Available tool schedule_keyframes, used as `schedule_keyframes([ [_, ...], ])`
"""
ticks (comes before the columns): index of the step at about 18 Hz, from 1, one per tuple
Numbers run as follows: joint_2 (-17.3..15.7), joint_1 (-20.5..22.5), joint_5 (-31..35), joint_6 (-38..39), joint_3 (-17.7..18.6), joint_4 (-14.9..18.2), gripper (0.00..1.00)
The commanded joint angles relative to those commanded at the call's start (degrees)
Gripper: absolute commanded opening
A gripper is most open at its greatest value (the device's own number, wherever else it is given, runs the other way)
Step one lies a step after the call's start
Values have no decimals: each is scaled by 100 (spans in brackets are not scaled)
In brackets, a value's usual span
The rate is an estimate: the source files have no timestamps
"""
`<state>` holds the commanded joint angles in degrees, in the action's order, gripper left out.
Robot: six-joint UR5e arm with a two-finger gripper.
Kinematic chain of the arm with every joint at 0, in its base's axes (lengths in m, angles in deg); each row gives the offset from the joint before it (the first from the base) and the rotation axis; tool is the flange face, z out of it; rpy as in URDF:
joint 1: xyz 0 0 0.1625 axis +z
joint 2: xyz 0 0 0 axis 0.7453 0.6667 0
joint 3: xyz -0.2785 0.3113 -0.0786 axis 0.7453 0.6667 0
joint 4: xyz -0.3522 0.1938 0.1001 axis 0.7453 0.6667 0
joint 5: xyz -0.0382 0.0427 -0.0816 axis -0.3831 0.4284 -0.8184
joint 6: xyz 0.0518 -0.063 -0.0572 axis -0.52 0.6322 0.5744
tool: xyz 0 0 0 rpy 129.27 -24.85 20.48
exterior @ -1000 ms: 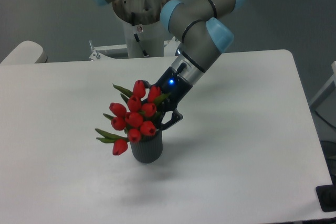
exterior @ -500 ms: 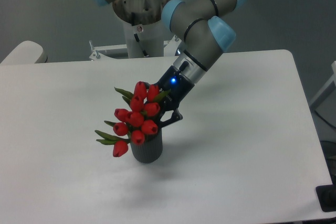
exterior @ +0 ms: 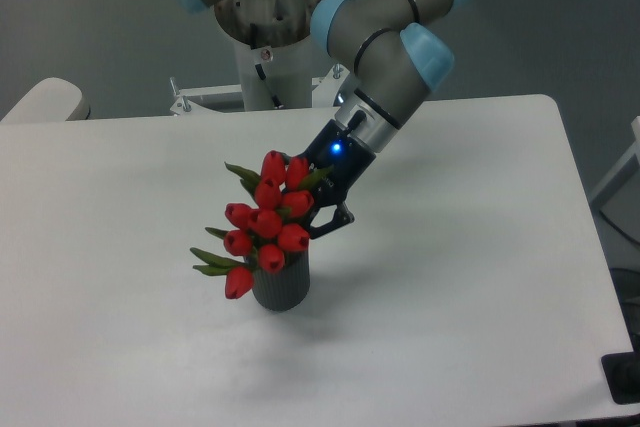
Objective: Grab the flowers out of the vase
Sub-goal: 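Lift the gripped tulips up out of the grey vase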
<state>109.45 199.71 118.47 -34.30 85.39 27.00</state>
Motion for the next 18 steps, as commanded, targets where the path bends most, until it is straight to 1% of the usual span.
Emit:
schedule_keyframes([
  [2,-150,-9,0,282,-105,9,41],
  [7,-457,17,0,643,-290,9,41],
  [10,-537,17,-26,871,-430,9,41],
  [14,-554,9,-88,1021,-624,9,41],
  [18,-642,17,-158,1460,-949,17,41],
])
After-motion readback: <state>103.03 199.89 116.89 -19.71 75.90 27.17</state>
